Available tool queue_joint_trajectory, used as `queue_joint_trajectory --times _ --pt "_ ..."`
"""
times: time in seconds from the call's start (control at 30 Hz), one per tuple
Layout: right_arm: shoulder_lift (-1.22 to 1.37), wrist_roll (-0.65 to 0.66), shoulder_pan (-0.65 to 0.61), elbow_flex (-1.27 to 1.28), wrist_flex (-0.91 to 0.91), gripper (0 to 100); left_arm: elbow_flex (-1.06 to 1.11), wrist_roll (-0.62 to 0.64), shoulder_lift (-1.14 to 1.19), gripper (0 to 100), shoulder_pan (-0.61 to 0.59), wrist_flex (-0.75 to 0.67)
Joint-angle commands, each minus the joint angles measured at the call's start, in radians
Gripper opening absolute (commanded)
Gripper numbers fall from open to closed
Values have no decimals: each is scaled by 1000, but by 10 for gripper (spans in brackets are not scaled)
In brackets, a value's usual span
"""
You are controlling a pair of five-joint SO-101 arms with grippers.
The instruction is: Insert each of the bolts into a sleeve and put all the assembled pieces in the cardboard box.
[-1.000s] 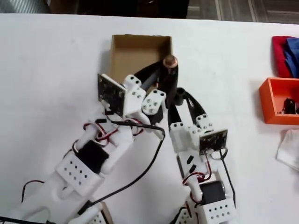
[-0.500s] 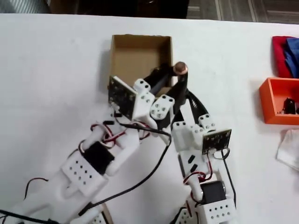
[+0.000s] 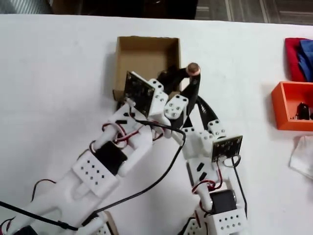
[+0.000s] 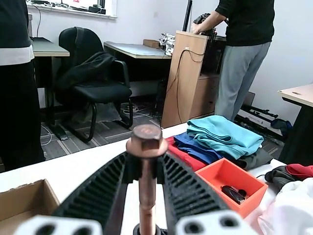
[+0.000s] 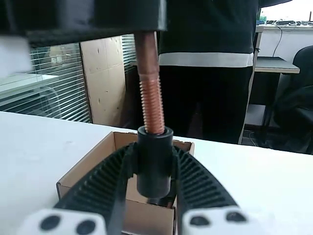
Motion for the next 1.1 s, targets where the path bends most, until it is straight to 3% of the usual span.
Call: queue_joint_trajectory --times 0.0,0.3,0.7,0.87,1.07 --pt "-2 -5 13 11 -8 23 -54 0 -5 26 -8 40" --pt "-2 -5 13 11 -8 23 -54 0 -5 27 -8 195" --pt "-10 -5 13 11 -10 23 -74 0 48 27 -6 210" --pt "-10 98 10 9 -10 23 -173 0 124 27 -6 221" --pt "-10 106 13 9 -10 23 -226 0 129 27 -6 324"
